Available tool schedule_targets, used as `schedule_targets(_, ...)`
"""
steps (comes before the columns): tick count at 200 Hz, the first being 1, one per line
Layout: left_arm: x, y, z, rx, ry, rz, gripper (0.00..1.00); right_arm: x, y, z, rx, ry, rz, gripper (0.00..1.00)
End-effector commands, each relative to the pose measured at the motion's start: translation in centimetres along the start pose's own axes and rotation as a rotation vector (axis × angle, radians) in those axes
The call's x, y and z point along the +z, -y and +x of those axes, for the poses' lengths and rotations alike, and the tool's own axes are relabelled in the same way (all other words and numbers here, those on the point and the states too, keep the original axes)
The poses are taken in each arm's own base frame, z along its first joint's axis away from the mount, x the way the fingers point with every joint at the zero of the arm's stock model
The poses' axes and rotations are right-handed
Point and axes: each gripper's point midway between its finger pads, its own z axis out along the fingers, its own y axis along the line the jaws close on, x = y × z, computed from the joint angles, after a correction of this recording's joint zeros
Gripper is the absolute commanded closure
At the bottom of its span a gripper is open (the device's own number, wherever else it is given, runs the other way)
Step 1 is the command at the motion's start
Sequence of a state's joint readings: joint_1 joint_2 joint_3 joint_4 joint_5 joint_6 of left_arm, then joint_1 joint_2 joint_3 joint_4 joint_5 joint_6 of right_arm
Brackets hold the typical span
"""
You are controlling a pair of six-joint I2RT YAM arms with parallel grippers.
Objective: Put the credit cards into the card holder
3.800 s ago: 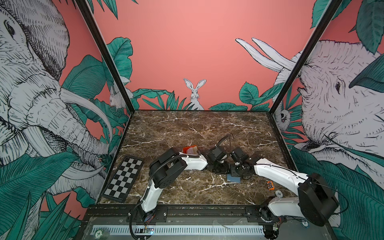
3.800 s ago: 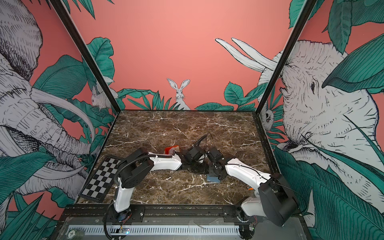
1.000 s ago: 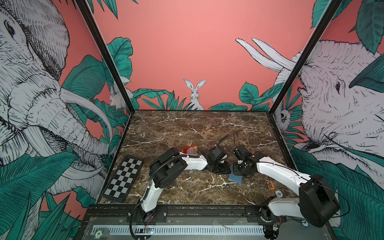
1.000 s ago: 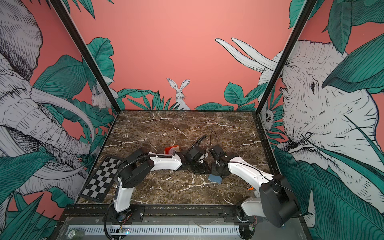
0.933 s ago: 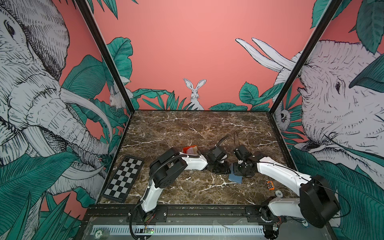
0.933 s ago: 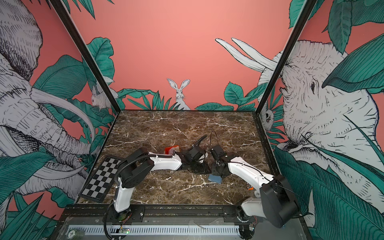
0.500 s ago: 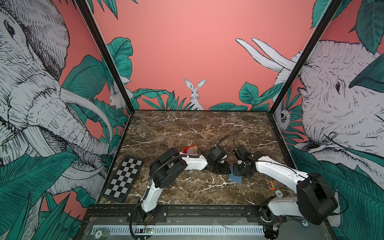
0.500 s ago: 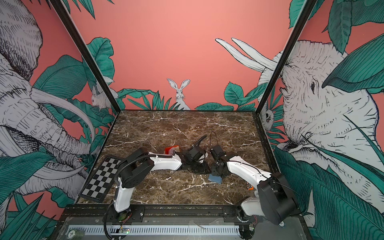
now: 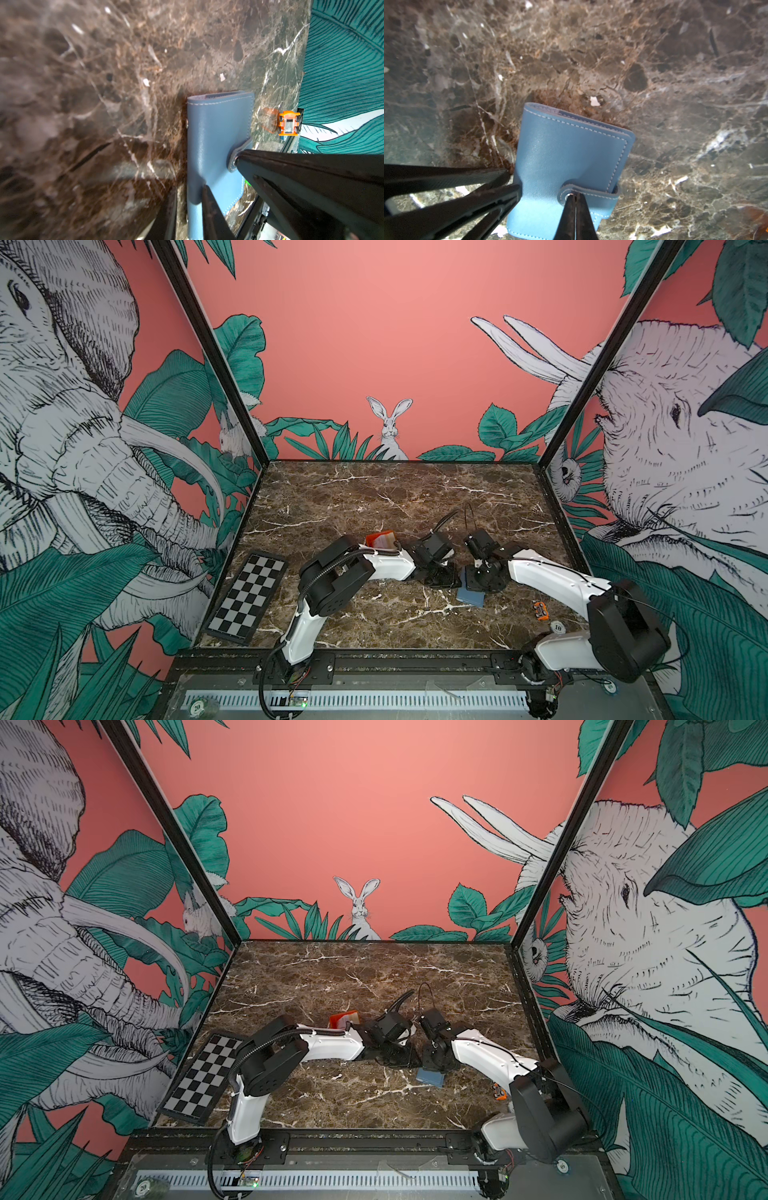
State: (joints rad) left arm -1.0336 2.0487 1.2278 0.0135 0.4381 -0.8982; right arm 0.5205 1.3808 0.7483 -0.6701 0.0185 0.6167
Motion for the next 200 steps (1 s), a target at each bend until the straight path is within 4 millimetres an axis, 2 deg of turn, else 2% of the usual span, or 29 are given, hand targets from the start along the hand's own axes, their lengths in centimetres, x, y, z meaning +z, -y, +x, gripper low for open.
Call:
schedule_targets(1,0.2,-0.3,0.6,-0.007,-0.018,-0.009,0.77,0.8,0.8,0.5,0.001,-0.033,0.039,0.95)
schedule_targets(101,0.1,-0.2,0.4,-0.009,-0.009,-0.011,0.77,1.0,1.0,1.0,0.006,-0.034,0.037,0.96)
schedule_targets(122,-0.1,0.0,0.3,-0.002,-0.005,-0.01,0.77,0.1,0.3,0.2,-0.002,0.007,-0.011,0.93)
schedule_targets(171,-0.1,0.0,0.3,-0.001,0.0,-0.013,0.77,-1.7,0.1,-0.6,-0.016,0.056,-0.023,0.92)
schedule_targets(200,-0.9,0.9,-0.1,0.022,0.021,-0.003,0.77,-3.2,-0.5,-1.3,-0.03,0.109,-0.068,0.89)
